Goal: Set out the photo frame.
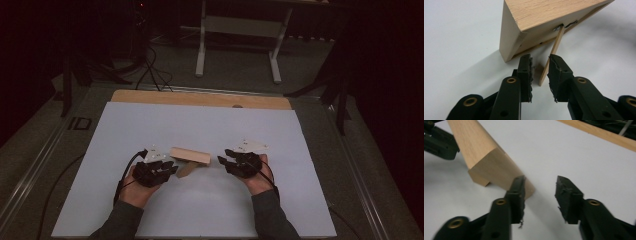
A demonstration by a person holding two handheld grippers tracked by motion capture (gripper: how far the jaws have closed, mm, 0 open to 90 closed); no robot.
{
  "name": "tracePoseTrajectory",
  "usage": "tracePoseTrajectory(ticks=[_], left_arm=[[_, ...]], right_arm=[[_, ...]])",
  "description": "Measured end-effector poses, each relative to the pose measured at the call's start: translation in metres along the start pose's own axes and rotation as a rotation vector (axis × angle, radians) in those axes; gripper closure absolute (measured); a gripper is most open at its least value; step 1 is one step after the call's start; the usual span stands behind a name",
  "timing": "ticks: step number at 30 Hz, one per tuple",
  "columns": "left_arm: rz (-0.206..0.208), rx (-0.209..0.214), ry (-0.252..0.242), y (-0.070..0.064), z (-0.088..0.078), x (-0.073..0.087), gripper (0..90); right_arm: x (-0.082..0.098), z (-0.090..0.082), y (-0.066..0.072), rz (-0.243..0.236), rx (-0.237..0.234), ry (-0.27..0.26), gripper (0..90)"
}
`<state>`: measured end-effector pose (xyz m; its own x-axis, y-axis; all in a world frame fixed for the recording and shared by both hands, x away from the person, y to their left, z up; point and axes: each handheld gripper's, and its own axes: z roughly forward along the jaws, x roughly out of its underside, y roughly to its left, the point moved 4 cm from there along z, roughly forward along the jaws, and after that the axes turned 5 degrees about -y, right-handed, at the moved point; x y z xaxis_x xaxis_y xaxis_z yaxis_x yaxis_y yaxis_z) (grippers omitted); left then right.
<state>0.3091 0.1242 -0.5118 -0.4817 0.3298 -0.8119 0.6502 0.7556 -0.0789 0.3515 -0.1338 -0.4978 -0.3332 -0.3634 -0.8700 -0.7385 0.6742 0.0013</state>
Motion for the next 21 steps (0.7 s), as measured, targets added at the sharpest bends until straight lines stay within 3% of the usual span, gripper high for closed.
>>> tracePoseTrajectory(ticks=[4,10,13,21], left_arm=[[0.020,-0.006,-0.003,-0.002,0.001,-0.002,74.9],[0.038,-0.032,-0.011,-0.003,0.004,-0.005,81.9],[0.045,-0.035,-0.003,-0.003,0.005,-0.005,88.5],[0.055,-0.055,-0.011,-0.004,0.008,-0.007,89.6]], right_arm=[[-0.003,0.005,0.003,-0.009,0.005,-0.028,75.3],[-0.004,0.014,0.003,0.017,-0.010,-0.047,89.4],[-0.005,0.020,0.004,0.027,-0.021,-0.046,89.6],[-0.012,0.031,0.007,0.037,-0.029,-0.056,89.6]])
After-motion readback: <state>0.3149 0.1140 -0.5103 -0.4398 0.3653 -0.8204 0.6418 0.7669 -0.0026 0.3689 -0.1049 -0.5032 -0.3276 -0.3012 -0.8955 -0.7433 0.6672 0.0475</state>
